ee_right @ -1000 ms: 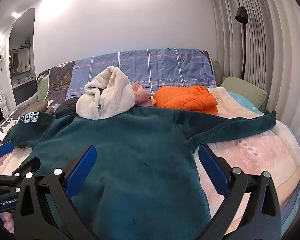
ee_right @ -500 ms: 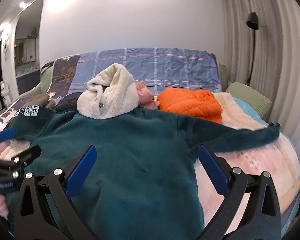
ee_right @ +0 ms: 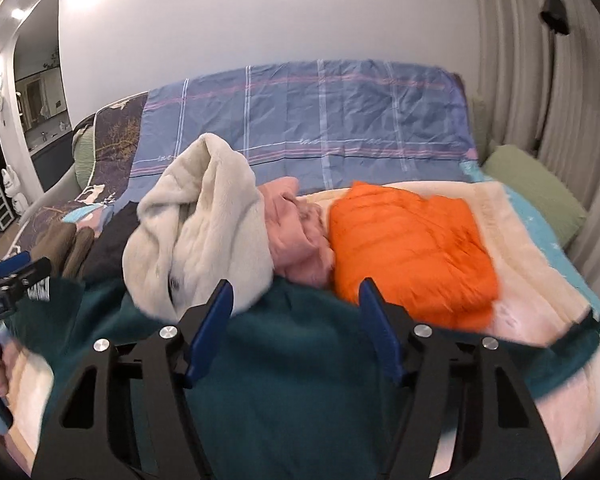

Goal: Fold large clothes

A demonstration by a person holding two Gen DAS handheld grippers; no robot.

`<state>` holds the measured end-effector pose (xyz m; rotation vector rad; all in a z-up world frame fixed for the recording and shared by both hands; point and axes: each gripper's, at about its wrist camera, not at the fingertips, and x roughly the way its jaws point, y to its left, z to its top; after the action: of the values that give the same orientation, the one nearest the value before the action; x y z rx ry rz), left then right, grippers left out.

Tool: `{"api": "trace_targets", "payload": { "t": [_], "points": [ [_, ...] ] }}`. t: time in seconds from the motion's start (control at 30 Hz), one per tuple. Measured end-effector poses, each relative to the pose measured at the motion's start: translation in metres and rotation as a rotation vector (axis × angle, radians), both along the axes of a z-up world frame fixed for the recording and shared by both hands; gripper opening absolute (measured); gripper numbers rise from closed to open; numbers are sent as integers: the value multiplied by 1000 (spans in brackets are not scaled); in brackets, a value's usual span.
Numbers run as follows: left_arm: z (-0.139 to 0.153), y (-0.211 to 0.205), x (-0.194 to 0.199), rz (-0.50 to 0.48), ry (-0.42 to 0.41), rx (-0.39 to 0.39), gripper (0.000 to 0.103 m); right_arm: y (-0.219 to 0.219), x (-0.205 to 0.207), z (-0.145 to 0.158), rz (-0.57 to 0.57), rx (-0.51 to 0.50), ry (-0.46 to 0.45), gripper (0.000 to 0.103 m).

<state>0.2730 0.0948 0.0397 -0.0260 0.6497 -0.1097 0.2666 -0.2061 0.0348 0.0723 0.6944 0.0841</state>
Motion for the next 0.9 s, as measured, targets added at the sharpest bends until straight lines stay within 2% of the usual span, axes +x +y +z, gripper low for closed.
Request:
{"api": "trace_targets", "payload": {
  "t": [0.17,0.27,0.37,0.5,0.57,0.6,0.63,0.67,0.7,0.8,0.9],
  "points": [
    [-19,6,93,33,58,17,84,18,81,-3,84,45,38,70],
    [-30,15,148,72,90,-49,84,32,128,-7,109,83,45,80],
    [-40,18,188,84,123,-126,87,46,166,-14,130,101,59,80],
    [-54,7,228,89,144,-124,86,68,200,-22,168,106,57,80],
    [-59,3,241,84,144,-123,76,74,213,-27,169,127,50,80],
    [-60,3,246,75,139,-128,51,76,218,-29,163,136,49,76],
    [-62,3,249,53,139,-153,24,78,222,-33,161,151,49,65],
    [-63,5,251,45,144,-178,16,82,227,-36,170,152,59,29],
    [-63,6,250,46,138,-192,15,86,233,-40,187,152,88,9],
    [-53,6,234,14,73,-180,11,83,218,-32,199,153,1,8],
    [-33,9,201,-45,-3,-198,10,71,189,-19,238,176,-54,8]
  ]
}}
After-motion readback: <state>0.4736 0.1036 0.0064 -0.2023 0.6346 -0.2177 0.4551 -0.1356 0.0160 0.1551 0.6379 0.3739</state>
